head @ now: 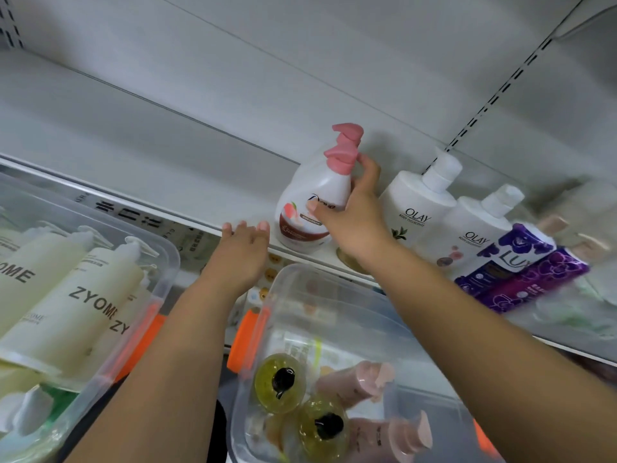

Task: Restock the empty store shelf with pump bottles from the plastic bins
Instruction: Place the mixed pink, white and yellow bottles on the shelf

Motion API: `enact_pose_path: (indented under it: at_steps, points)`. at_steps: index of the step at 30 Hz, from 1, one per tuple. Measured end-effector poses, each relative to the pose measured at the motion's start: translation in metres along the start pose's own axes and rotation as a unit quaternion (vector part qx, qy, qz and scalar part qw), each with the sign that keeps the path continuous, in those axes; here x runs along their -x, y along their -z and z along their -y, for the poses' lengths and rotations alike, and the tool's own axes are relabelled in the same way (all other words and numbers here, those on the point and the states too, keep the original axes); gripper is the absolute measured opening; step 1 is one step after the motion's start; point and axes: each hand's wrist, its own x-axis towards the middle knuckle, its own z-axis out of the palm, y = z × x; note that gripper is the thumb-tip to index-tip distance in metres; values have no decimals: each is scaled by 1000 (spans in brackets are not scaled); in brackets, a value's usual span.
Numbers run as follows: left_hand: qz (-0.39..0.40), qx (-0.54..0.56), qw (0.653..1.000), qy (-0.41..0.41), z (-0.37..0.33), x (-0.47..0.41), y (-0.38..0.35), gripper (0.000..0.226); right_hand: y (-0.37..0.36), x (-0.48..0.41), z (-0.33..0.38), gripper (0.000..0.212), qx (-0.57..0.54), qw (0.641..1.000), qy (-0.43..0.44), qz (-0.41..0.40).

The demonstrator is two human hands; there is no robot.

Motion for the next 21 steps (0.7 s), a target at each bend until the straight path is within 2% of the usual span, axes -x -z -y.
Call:
enact_pose_path:
  at_steps: [2,6,11,15,21]
  points:
    - [-6,-10,1000,-8,0,0,2,53,-9,4,-7,92,14,998,-55,-9]
    - [-23,-24,999,0,12,-8,0,54,-20,5,-17,80,55,993,-101,2]
    - [-28,-36,999,5,18,-19,-3,58,-18,2,-21,77,78,993,-93,6]
    - [-35,-6,999,20,12,-16,-4,63,-12,3,-23,75,75,993,-85,12]
    - [-47,-18,999,19,9,-15,-7,62,-8,2,-24,72,67,992,-103,21]
